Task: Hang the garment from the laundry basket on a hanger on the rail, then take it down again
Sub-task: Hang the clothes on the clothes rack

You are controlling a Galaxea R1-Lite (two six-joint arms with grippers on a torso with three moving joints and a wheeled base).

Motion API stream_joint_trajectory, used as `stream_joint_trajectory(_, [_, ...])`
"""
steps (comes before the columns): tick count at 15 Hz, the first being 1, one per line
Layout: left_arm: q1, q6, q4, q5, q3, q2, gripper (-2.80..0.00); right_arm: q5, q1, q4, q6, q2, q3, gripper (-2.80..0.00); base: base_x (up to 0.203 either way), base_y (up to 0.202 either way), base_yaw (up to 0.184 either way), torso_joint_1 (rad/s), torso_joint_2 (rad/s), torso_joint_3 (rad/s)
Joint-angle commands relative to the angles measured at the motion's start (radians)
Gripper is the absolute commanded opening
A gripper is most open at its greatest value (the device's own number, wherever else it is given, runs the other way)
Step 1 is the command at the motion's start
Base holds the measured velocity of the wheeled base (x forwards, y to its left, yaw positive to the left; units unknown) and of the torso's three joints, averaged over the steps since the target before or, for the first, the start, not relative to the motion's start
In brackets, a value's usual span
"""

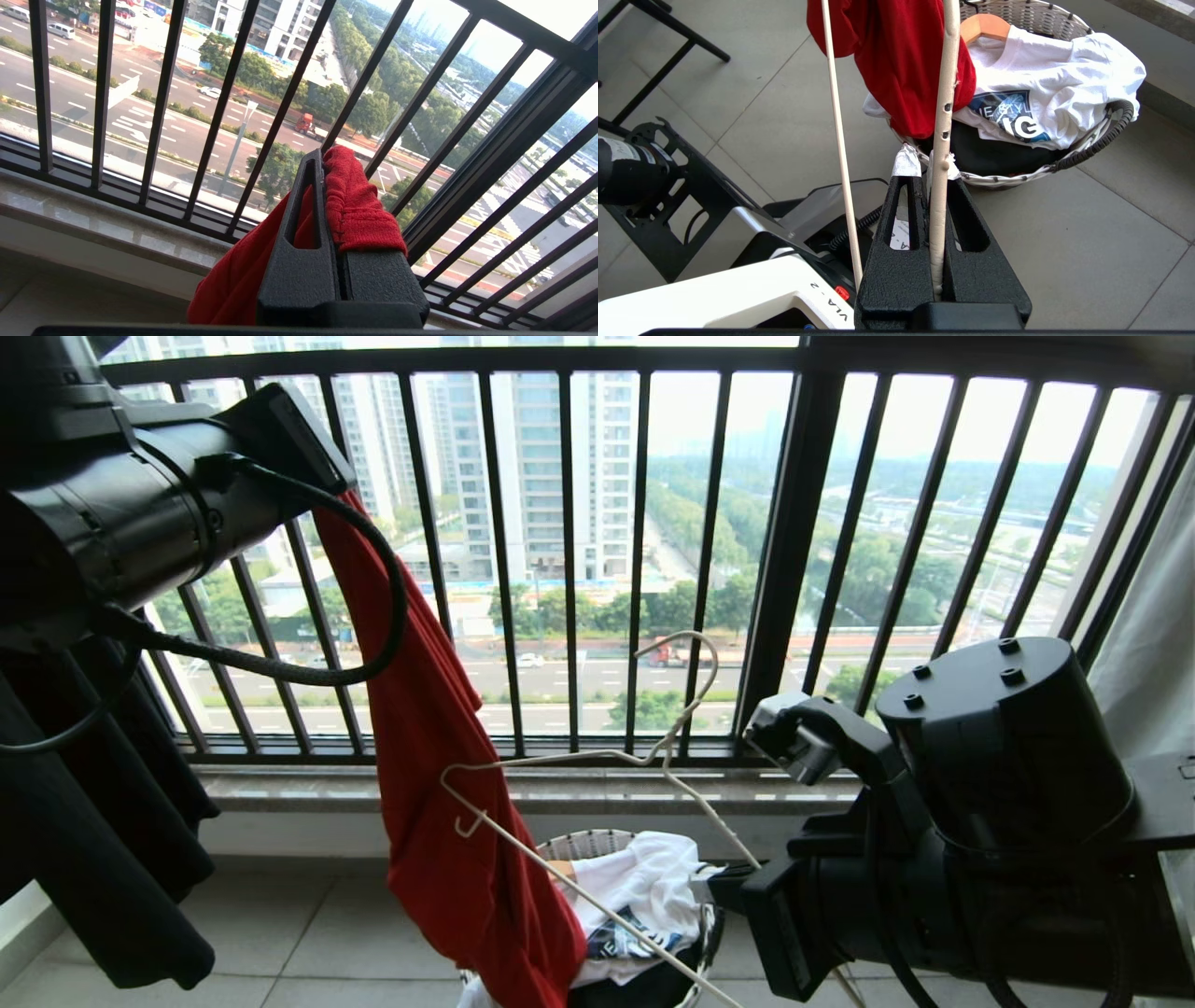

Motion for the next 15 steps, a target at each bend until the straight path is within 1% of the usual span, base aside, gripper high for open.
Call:
stream_joint_trajectory(1, [0.009, -0.004, -0.002, 0.037, -0.027, 0.017, -2.8, 0.001, -0.044, 0.01, -0.015, -0.021, -0.01, -2.8, 0.0, 0.0, 0.0, 0.0, 0.0, 0.0])
stream_joint_trajectory(3, [0.012, -0.003, -0.002, 0.078, -0.037, 0.041, -2.8, -0.001, -0.052, 0.013, -0.023, -0.034, -0.01, -2.8, 0.0, 0.0, 0.0, 0.0, 0.0, 0.0])
stream_joint_trajectory(5, [0.013, -0.003, -0.002, 0.081, -0.038, 0.052, -2.8, -0.001, -0.069, 0.013, -0.027, -0.036, -0.011, -2.8, 0.0, 0.0, 0.0, 0.0, 0.0, 0.0])
stream_joint_trajectory(9, [0.013, 0.0, 0.0, 0.11, -0.05, 0.08, -2.8, -0.002, -0.126, 0.032, -0.059, -0.038, -0.03, -2.8, 0.0, 0.0, 0.0, 0.0, 0.0, 0.0])
stream_joint_trajectory(12, [0.013, 0.0, 0.0, 0.149, -0.064, 0.147, -2.8, 0.021, -0.114, 0.113, -0.062, -0.106, -0.055, -2.8, 0.0, 0.0, 0.0, 0.0, 0.0, 0.0])
stream_joint_trajectory(13, [0.013, 0.0, 0.001, 0.172, -0.073, 0.176, -2.8, 0.047, -0.102, 0.135, -0.062, -0.135, -0.06, -2.8, 0.0, 0.0, 0.0, 0.0, 0.0, 0.0])
stream_joint_trajectory(15, [0.013, -0.004, 0.0, 0.185, -0.073, 0.216, -2.8, 0.115, -0.05, 0.164, -0.058, -0.175, -0.063, -2.8, 0.0, 0.0, 0.0, 0.0, 0.0, 0.0])
